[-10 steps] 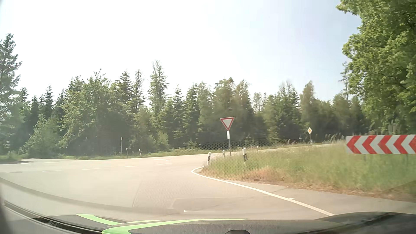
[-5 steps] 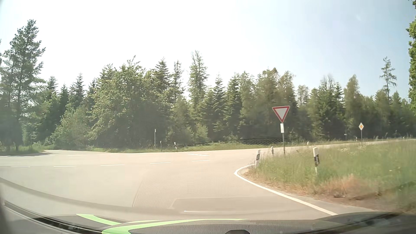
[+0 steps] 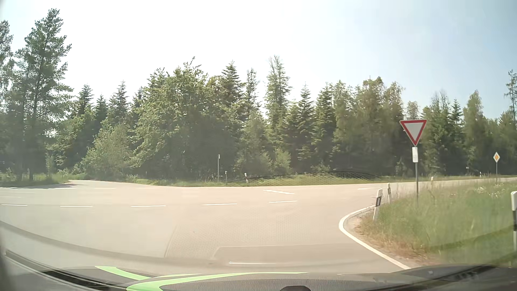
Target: Follow the waypoints while adhering to traffic rules and regulations
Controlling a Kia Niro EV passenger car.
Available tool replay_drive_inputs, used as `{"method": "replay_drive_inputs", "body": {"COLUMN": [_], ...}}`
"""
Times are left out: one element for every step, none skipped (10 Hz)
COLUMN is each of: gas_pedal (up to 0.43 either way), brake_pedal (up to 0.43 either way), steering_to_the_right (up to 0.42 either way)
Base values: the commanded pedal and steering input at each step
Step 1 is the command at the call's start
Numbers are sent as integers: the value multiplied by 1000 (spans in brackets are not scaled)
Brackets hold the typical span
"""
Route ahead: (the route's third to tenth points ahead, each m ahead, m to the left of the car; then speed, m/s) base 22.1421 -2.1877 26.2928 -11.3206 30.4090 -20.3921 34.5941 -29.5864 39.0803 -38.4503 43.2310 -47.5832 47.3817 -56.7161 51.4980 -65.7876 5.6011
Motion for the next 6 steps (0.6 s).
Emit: {"method": "replay_drive_inputs", "body": {"gas_pedal": [0, 0, 0, 0, 0, 0], "brake_pedal": [183, 195, 207, 220, 226, 232], "steering_to_the_right": [-72, -66, -61, -41, -10, 22]}}
